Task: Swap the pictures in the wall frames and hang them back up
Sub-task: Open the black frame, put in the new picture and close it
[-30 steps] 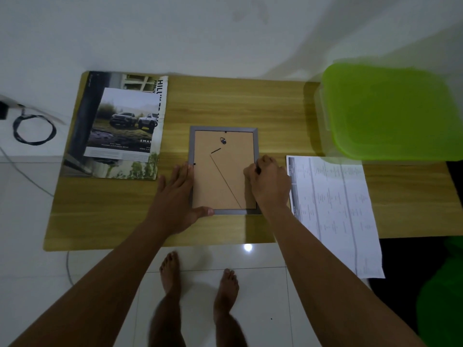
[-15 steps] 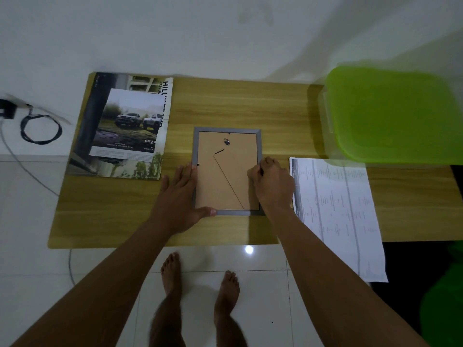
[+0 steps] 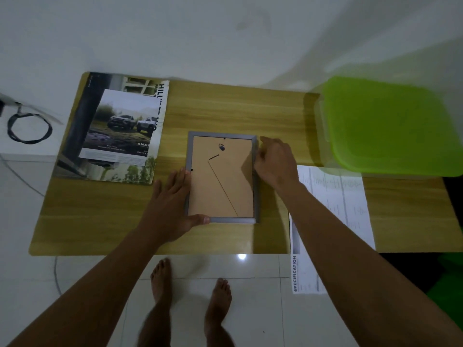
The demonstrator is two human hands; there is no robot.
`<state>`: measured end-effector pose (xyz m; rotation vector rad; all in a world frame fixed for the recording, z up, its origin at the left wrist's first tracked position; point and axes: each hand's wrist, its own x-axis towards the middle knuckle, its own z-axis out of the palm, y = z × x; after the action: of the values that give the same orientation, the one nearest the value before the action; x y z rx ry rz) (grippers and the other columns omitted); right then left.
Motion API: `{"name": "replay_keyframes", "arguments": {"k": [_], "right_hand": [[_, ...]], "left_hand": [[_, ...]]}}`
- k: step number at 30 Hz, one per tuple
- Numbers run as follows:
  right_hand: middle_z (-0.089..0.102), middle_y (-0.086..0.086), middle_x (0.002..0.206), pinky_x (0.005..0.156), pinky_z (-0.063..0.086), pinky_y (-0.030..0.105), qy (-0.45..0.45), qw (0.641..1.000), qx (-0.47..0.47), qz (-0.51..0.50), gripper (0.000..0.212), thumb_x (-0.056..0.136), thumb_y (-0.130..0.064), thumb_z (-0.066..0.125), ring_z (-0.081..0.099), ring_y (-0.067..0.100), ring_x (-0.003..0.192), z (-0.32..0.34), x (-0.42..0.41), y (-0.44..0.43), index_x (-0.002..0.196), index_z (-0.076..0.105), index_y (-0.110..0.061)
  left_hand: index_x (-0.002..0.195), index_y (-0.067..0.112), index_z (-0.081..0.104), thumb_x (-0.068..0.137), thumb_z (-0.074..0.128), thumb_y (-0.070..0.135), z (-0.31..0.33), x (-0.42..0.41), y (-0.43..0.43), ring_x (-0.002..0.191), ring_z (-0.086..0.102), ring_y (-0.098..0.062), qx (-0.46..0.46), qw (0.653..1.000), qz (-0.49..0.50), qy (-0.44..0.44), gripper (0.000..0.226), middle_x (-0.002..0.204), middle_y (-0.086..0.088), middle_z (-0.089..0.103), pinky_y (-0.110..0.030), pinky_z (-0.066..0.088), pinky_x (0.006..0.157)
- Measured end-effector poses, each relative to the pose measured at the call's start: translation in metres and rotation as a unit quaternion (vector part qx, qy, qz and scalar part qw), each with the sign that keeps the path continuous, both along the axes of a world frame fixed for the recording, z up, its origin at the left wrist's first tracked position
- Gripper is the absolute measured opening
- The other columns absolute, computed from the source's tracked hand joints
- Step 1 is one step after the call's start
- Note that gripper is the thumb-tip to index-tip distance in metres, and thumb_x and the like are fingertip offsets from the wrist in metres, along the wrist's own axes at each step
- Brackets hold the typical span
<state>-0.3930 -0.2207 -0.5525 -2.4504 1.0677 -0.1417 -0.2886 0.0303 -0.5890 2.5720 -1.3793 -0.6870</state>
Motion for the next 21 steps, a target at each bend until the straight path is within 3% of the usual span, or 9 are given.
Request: {"name": "replay_keyframes", "arguments": {"k": [5,9,15,21], "right_hand": [[0.058,0.008,0.117,0.094,0.043,0.042,0.046,0.986,-0.026,0.158,0.034,0.097,-0.037,0.051,0.049,0.032,0.112,-0.013,0.044,-0.023,0.124,0.066,-0.022],[0.061,0.003,0.111,0.093,0.042,0.043,0.04,0.98,-0.046,0.189,0.033,0.094,-0.044,0.057,0.05,0.027,0.11,-0.013,0.066,-0.026,0.119,0.07,-0.025],[0.064,0.004,0.105,0.083,0.046,0.036,0.019,0.978,-0.028,0.205,0.029,0.094,-0.038,0.063,0.055,0.025,0.104,-0.014,0.077,-0.028,0.113,0.074,-0.019],[0.065,0.007,0.102,0.074,0.035,0.03,0.008,0.964,-0.082,0.252,0.028,0.099,-0.027,0.053,0.053,0.027,0.099,-0.017,0.075,-0.025,0.108,0.076,-0.012]], "left_hand": [[0.148,0.019,-0.025,0.059,0.021,0.097,-0.005,0.001,0.001,0.144,-0.027,-0.015,-0.014,1.0,0.01,0.011,0.126,0.158,0.004,-0.024,-0.045,-0.013,0.117],[0.147,0.021,-0.028,0.064,0.03,0.093,-0.005,0.003,0.0,0.144,-0.028,-0.014,-0.019,1.0,0.017,0.009,0.124,0.157,0.005,-0.027,-0.04,-0.019,0.114],[0.147,0.022,-0.028,0.065,0.037,0.09,-0.003,0.002,0.0,0.144,-0.028,-0.012,-0.023,0.999,0.025,0.012,0.124,0.157,0.006,-0.026,-0.04,-0.02,0.115],[0.146,0.023,-0.029,0.067,0.037,0.09,0.001,0.0,0.0,0.144,-0.028,-0.011,-0.027,0.999,0.025,0.012,0.123,0.158,0.005,-0.025,-0.039,-0.019,0.115]]}}
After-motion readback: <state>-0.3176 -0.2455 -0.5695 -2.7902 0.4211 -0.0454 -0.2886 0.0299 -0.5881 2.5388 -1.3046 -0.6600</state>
